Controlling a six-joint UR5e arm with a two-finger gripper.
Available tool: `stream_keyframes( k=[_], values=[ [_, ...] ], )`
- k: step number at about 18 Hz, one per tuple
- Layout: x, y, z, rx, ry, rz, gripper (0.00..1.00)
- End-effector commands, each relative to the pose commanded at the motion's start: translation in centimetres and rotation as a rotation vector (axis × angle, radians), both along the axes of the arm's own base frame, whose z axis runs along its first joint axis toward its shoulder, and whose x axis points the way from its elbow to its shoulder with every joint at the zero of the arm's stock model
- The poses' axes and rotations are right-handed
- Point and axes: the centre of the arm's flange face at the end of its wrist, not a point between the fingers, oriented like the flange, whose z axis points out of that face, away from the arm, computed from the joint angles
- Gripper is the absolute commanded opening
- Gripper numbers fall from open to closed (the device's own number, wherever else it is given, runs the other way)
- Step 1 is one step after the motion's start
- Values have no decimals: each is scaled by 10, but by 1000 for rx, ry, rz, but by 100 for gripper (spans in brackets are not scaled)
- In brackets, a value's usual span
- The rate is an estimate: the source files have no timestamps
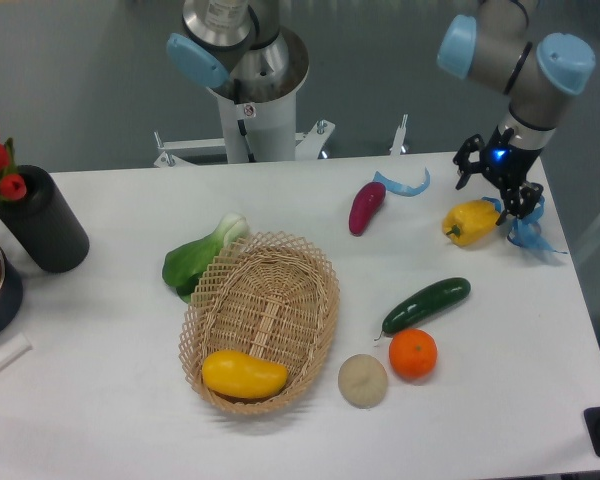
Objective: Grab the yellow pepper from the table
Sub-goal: 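Lower the gripper around the yellow bell pepper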
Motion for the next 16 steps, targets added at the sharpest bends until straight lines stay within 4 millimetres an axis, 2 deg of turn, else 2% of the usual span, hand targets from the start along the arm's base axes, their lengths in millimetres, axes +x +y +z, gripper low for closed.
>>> stream_keyframes(
  k=[16],
  values=[
    [0, 4, -26, -1, 19, 9, 100]
  ],
)
